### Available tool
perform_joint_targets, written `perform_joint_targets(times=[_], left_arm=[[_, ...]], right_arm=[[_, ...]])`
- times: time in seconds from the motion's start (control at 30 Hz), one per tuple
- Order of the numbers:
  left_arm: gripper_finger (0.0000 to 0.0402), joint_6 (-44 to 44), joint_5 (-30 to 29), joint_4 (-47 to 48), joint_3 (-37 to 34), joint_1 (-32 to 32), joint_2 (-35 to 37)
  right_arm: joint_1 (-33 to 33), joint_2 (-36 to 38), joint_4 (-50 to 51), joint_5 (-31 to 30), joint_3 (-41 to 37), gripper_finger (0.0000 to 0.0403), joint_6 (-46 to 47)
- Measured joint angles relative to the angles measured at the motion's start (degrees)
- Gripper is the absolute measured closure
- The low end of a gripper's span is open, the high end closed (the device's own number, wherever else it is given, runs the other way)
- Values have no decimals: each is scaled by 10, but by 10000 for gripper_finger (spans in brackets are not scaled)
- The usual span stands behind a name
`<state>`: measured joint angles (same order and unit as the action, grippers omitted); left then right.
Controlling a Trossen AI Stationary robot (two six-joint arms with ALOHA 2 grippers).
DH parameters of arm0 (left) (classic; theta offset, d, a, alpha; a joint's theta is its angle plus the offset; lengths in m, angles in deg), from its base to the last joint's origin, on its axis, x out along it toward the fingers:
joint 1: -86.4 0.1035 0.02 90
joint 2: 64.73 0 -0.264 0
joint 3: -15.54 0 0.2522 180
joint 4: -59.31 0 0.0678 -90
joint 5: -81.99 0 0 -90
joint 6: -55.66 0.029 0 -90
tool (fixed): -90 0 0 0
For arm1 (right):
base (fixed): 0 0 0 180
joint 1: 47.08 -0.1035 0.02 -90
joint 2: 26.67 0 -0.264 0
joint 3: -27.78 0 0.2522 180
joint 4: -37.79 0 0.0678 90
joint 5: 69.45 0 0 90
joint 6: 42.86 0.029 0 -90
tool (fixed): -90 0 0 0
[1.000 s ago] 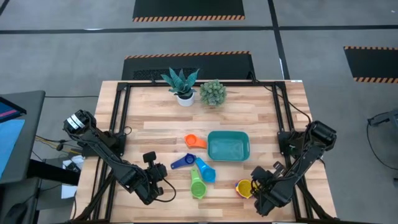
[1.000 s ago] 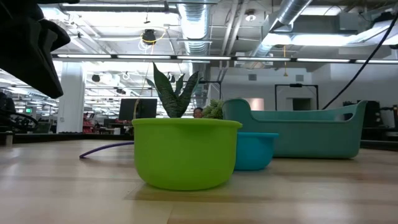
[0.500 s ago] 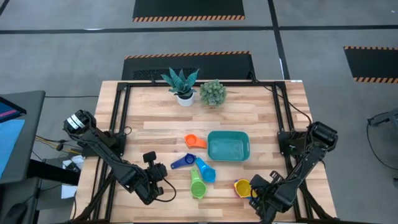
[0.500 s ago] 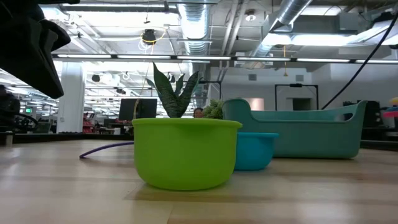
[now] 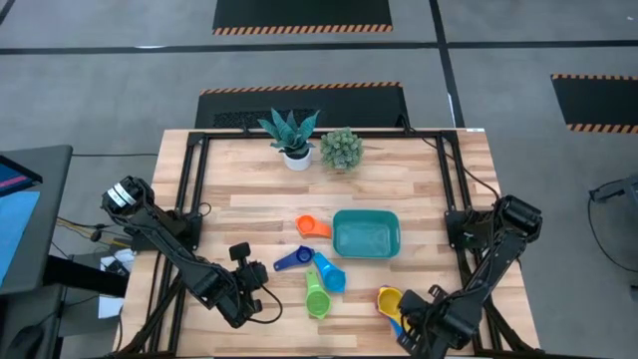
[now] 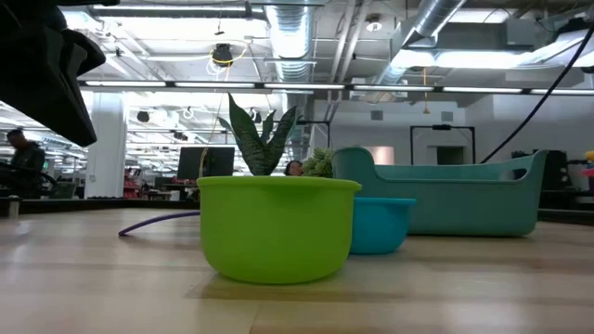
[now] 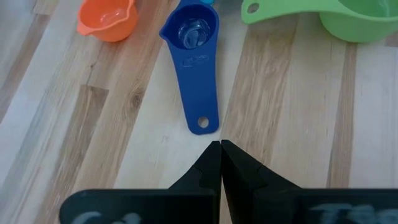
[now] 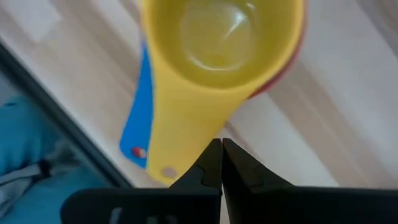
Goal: Nest measuring cups in basket
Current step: Stack the yellow measuring cup on top of the blue measuring cup
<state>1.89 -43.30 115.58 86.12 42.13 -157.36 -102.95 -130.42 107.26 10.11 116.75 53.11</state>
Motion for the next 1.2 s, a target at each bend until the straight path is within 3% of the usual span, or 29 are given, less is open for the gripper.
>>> perform_joint_targets(times=[0.33, 0.5, 0.6, 0.8, 1.0, 1.2], left_arm=[[401, 9, -1, -37, 0, 0, -1], [402, 207, 53, -290, 0, 10, -40], [401, 281, 66, -401, 27, 24, -81], [402, 366, 62, -397, 150, 73, -177], [402, 461, 74, -352, 314, 94, -292], [401, 502, 83, -289, 478, 109, -399]], right_arm=[[-4, 0, -51, -6, 8, 388, -39], [-22, 0, -45, -5, 14, 385, -39], [-36, 0, -23, -10, 38, 384, -27], [-66, -1, 38, -87, 61, 390, 59], [-71, -35, 59, -92, 60, 385, 124], [-71, -73, 103, -92, 60, 389, 170]])
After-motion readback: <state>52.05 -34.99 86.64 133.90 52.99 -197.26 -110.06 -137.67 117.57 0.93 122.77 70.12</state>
